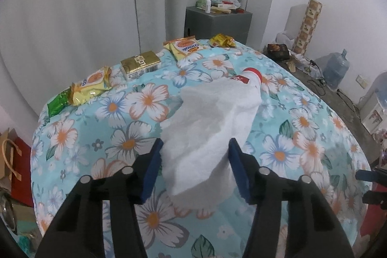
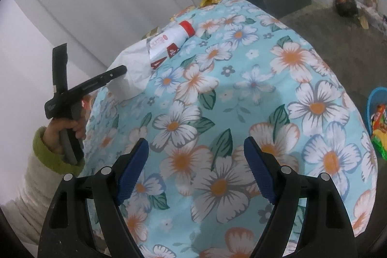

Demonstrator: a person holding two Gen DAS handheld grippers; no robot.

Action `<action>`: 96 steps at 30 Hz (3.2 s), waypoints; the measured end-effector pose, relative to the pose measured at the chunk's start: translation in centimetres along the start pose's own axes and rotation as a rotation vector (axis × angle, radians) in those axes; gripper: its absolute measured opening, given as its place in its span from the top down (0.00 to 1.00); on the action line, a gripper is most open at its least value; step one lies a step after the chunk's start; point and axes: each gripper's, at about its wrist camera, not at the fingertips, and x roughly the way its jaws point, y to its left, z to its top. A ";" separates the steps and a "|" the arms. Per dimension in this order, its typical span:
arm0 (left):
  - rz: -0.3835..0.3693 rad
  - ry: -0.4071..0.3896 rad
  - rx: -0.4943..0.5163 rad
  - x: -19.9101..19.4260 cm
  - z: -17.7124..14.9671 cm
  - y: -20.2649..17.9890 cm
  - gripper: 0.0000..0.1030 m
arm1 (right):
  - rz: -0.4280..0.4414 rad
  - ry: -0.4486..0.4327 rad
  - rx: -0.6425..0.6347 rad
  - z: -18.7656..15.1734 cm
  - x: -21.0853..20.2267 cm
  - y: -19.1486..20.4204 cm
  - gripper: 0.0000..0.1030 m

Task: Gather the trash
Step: 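Grasp the white tissue with the left tool and lift it, then lower the tissue and open the left tool over the bed, then grasp the white bottle with red cap with the right tool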

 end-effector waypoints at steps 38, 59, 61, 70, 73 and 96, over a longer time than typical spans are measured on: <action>-0.406 0.059 0.118 -4.6 -7.1 -17.3 0.96 | -0.017 -0.057 0.122 -0.3 -3.1 -3.7 0.26; -0.434 0.039 0.021 -8.2 -9.2 -12.2 0.21 | 0.018 -0.018 0.167 -0.4 -2.2 -4.1 0.26; -0.418 0.032 -0.010 -8.4 -9.3 -11.1 0.21 | 0.018 -0.004 0.149 -0.5 -1.7 -3.5 0.26; -0.368 0.001 -0.100 -8.1 -8.9 -7.9 0.21 | -0.056 -0.023 0.107 -0.7 -2.1 -2.2 0.26; -0.370 -0.007 -0.123 -8.1 -9.1 -7.4 0.22 | -0.059 -0.072 0.089 0.9 -3.7 -1.4 0.26; -0.280 -0.012 -0.252 -10.3 -12.4 -3.9 0.22 | 0.179 0.312 0.540 13.2 19.5 6.3 0.33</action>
